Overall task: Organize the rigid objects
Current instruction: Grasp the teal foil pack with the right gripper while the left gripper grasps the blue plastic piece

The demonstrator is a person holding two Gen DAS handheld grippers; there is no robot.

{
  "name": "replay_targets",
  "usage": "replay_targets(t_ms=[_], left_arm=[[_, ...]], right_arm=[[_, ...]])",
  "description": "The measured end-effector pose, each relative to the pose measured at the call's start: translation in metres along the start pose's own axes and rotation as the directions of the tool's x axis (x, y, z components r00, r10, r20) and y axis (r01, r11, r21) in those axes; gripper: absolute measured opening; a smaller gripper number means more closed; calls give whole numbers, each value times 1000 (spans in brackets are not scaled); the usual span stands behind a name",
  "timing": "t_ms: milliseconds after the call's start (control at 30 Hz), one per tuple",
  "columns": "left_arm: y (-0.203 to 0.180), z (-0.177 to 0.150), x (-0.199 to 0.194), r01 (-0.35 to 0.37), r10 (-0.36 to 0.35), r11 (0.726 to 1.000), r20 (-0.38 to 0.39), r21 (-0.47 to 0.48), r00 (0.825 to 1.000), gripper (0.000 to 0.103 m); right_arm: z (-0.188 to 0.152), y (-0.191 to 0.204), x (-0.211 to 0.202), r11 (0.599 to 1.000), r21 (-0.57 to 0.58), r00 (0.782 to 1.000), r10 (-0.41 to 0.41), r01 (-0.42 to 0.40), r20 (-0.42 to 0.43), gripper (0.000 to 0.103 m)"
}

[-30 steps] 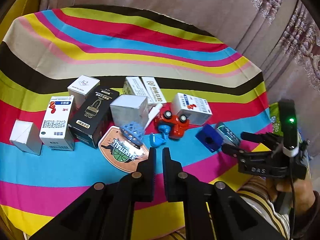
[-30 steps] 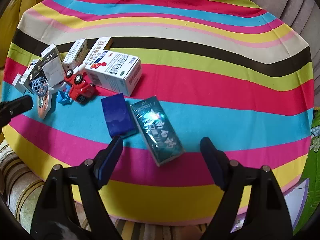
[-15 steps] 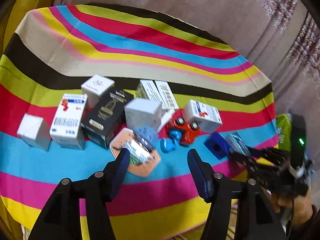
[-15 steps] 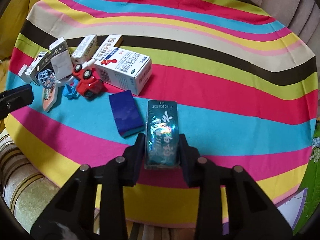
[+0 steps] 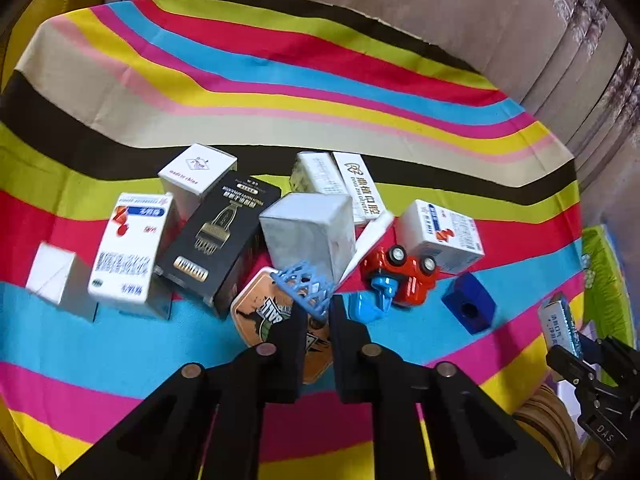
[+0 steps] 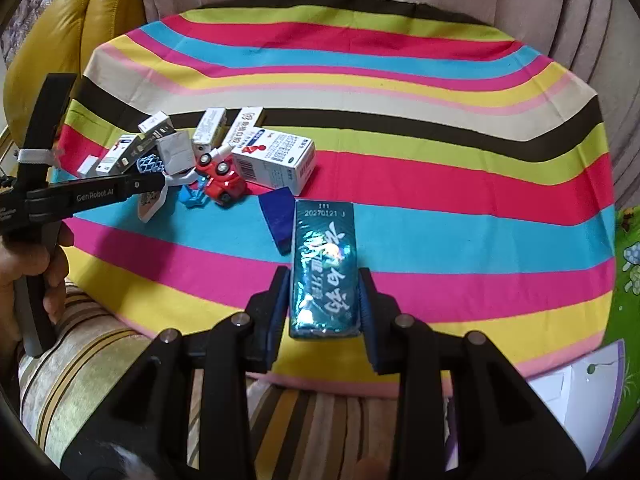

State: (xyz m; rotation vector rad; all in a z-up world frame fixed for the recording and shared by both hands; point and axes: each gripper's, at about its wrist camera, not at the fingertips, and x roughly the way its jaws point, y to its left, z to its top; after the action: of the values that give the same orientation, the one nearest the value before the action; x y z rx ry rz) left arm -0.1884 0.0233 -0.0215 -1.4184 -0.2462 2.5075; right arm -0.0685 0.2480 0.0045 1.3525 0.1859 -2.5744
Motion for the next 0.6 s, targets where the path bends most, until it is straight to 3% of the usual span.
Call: replay_targets(t_ms=[367,600], left_arm=[[-1,-25,-47,120,-119,990,13,-70,993,8],[-17,-37,-61,155,-155,987,12,-49,988,8]], right_arm=[[-17,-10,-29,999,45,999,12,-14,32,37],[-32,-24,-46,997,78,999,8,-11,44,37]])
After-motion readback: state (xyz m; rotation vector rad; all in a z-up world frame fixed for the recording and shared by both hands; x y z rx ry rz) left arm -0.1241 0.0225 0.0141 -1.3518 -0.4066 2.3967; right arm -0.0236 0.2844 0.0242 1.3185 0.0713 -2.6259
